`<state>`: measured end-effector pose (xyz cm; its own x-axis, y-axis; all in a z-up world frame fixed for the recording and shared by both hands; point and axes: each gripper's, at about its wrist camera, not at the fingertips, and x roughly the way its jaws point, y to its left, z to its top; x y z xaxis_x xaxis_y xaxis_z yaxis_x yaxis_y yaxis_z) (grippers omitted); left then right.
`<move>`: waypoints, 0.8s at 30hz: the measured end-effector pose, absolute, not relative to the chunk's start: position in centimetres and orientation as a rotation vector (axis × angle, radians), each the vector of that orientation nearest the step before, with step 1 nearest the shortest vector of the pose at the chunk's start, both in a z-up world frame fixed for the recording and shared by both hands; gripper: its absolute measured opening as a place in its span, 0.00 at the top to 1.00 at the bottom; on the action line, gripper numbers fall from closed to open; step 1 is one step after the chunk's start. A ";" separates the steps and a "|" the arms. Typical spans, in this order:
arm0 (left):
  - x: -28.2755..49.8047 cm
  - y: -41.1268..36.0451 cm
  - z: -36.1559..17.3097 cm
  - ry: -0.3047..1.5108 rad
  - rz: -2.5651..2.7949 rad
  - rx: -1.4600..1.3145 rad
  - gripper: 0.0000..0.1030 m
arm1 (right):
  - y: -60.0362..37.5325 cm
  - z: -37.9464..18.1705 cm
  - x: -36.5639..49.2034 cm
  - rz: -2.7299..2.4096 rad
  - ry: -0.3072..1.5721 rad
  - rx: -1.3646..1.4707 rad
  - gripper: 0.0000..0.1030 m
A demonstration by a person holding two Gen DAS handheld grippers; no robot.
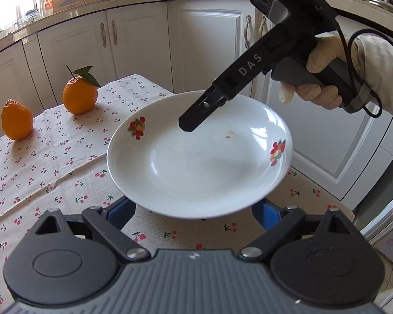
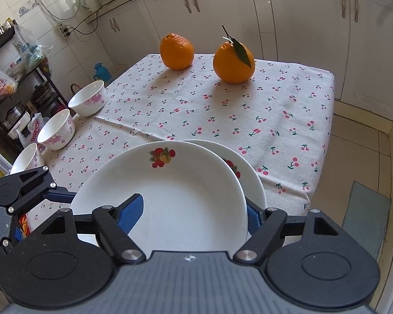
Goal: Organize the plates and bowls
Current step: 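Lower the held plate onto the plate stack with the right gripper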
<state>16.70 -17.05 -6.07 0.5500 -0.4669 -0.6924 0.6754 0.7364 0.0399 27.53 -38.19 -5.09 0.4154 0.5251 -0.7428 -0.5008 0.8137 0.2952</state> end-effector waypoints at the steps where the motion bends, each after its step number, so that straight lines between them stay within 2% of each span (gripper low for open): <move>1: 16.8 -17.1 -6.1 0.719 -0.691 0.317 0.08 | -38.2 -5.1 27.5 0.643 0.945 0.029 0.19; 24: 18.7 -16.8 -7.1 0.739 -0.697 0.292 0.07 | -38.8 -5.5 26.8 0.599 0.982 0.019 0.19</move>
